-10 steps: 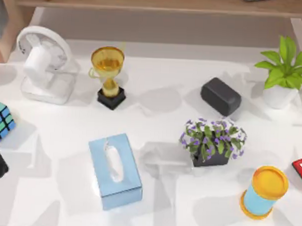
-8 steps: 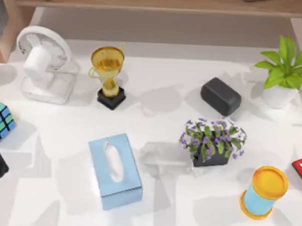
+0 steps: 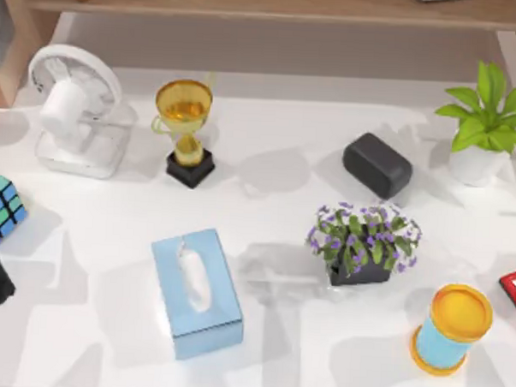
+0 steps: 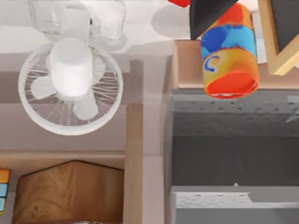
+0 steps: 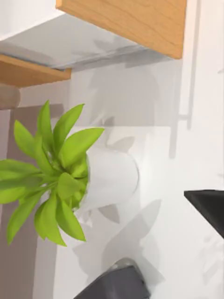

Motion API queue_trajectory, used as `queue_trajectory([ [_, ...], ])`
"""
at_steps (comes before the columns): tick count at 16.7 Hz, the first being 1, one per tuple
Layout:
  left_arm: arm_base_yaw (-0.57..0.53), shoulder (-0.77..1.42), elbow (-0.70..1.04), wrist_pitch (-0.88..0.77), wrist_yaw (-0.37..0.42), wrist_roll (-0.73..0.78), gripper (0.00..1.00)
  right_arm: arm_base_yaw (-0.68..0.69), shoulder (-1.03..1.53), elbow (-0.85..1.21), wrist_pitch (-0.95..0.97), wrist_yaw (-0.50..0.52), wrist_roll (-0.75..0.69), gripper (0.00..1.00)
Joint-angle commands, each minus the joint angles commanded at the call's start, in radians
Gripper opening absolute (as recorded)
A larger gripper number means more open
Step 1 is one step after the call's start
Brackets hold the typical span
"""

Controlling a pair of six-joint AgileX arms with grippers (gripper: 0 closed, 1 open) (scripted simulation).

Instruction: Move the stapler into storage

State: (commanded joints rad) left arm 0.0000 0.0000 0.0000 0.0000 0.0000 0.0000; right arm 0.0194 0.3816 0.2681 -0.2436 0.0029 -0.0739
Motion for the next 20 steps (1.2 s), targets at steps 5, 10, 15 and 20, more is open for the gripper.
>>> queue_trajectory([
  [5,0.0,0.0,0.0,0.0,0.0,0.0,1.0,0.023,0.505,0.279,-0.271,-0.003,-0.088,1.0],
  [10,0.0,0.0,0.0,0.0,0.0,0.0,1.0,0.045,0.968,0.543,-0.518,-0.005,-0.17,1.0],
  [15,0.0,0.0,0.0,0.0,0.0,0.0,1.0,0.065,1.228,0.727,-0.672,-0.005,-0.226,1.0],
  [20,0.0,0.0,0.0,0.0,0.0,0.0,1.0,0.073,1.275,0.762,-0.701,-0.005,-0.237,1.0],
])
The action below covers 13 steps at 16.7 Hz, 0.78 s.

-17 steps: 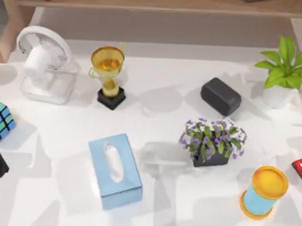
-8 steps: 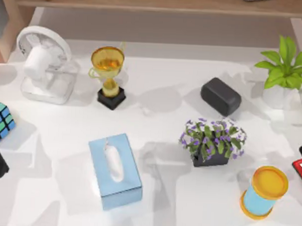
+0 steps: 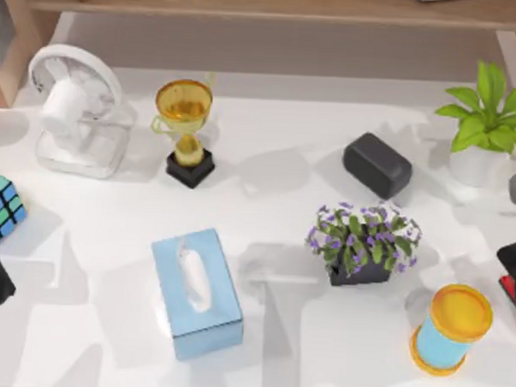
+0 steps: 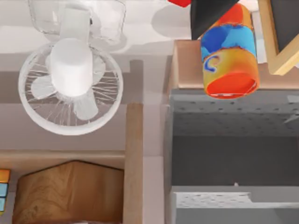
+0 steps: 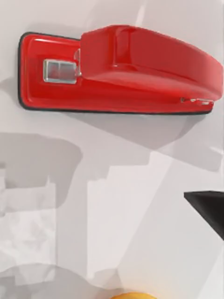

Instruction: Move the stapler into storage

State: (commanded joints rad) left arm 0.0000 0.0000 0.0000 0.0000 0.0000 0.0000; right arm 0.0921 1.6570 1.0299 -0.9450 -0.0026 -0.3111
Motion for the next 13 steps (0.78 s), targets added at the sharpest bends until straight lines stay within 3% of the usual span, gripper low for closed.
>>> queue_trajectory([
  [8,0.0,0.0,0.0,0.0,0.0,0.0,1.0,-0.043,0.068,-0.051,0.12,0.004,-0.04,1.0],
  [13,0.0,0.0,0.0,0.0,0.0,0.0,1.0,0.002,0.095,-0.114,0.209,0.0,0.003,1.0],
])
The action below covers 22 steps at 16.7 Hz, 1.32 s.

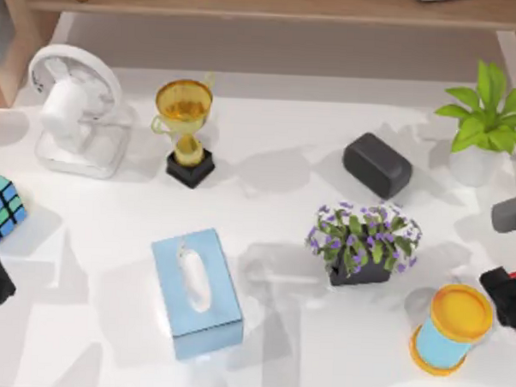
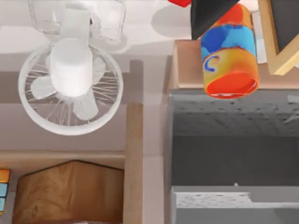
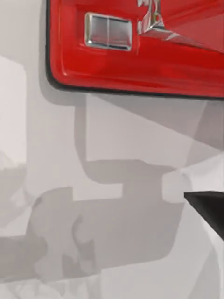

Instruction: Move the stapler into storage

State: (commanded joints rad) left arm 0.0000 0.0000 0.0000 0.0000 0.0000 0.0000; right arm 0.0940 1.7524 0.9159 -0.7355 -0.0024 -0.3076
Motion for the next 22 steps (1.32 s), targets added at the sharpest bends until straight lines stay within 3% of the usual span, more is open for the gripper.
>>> queue_trajectory([
  [3,0.0,0.0,0.0,0.0,0.0,0.0,1.0,0.0,0.0,0.0,0.0,0.0,0.0,1.0],
  [16,0.0,0.0,0.0,0.0,0.0,0.0,1.0,0.0,0.0,0.0,0.0,0.0,0.0,0.02],
  [22,0.0,0.0,0.0,0.0,0.0,0.0,1.0,0.0,0.0,0.0,0.0,0.0,0.0,0.0],
])
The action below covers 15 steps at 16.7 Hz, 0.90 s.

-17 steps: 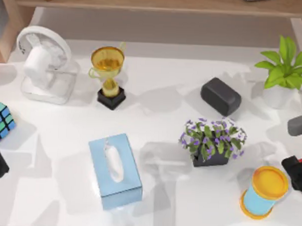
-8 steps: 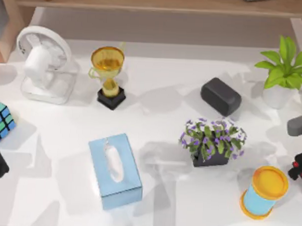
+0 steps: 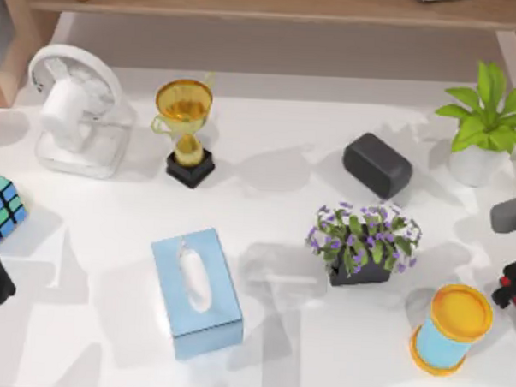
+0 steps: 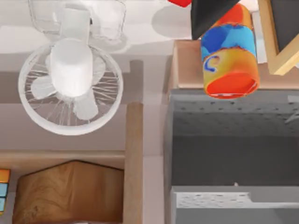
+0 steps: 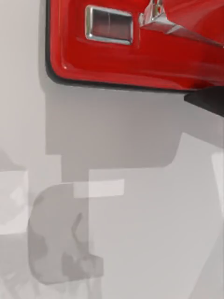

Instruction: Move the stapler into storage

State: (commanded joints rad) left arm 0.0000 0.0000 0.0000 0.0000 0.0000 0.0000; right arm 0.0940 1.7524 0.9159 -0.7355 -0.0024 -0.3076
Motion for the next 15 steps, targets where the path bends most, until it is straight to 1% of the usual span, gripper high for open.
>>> queue_trajectory([
  [5,0.0,0.0,0.0,0.0,0.0,0.0,1.0,-0.003,0.005,0.009,-0.011,0.0,-0.009,0.0],
  [9,0.0,0.0,0.0,0.0,0.0,0.0,1.0,-0.022,-0.018,0.047,-0.075,0.003,-0.02,0.0],
  [12,0.0,0.0,0.0,0.0,0.0,0.0,1.0,-0.006,-0.06,0.064,-0.122,0.002,-0.003,0.0],
  [15,0.0,0.0,0.0,0.0,0.0,0.0,1.0,-0.002,-0.063,0.065,-0.127,0.001,-0.001,0.0],
])
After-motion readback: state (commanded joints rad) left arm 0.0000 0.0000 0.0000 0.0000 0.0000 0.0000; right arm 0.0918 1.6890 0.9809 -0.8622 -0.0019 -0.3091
